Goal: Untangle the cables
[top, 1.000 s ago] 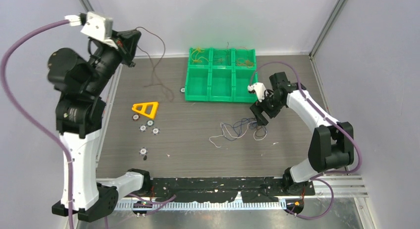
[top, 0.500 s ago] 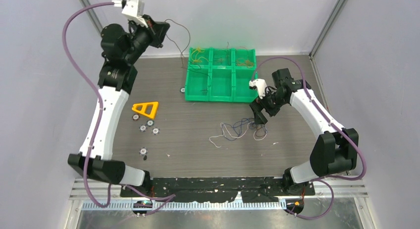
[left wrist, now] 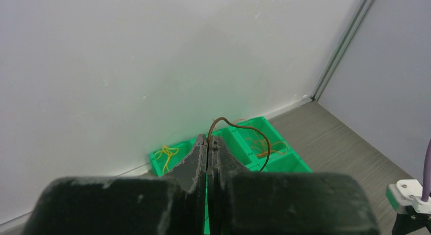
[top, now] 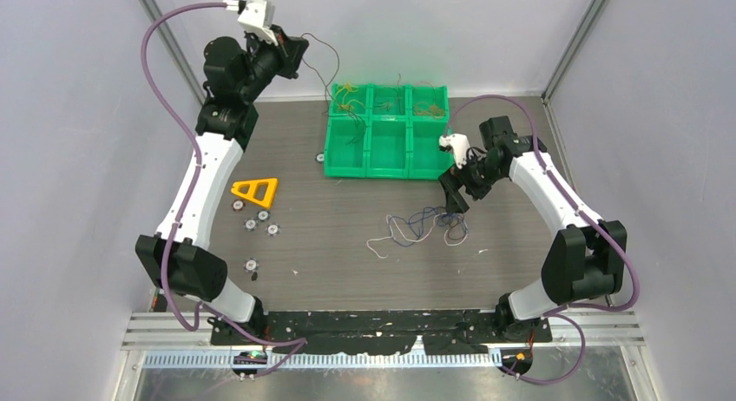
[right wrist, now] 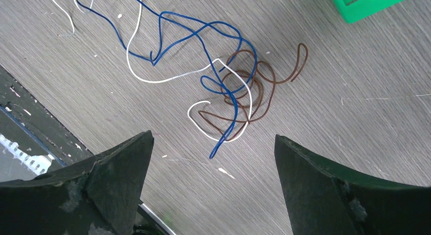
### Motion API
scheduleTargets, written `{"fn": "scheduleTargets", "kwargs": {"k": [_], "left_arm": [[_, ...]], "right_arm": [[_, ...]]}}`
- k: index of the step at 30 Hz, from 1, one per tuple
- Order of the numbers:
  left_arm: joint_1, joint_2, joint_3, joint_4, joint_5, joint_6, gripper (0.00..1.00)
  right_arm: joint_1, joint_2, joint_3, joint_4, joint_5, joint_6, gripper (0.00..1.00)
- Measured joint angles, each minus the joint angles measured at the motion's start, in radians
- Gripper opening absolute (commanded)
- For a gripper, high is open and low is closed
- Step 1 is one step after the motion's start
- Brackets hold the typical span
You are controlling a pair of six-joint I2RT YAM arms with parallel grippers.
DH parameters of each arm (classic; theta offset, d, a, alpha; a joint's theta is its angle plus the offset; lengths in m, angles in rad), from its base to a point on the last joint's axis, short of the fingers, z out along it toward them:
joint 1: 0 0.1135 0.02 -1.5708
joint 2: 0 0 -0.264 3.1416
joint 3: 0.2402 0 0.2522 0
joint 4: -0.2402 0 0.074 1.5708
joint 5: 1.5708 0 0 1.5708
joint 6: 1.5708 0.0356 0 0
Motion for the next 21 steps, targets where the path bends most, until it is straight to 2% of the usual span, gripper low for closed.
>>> {"fn": "scheduleTargets", "kwargs": {"k": [8,21], "left_arm": [[-0.001,0.042,0.02,0.015,-0.002,0.026,0.0],[-0.019,0.232,-0.004,-0.004,-0.081,0.069,0.0]], "right_arm": [[-0.016,0.004,0.003,-0.002,-0.009,0.0,0.95],[-0.056,0.031,0.008,-0.006,-0.019,-0.006,0.95]]}}
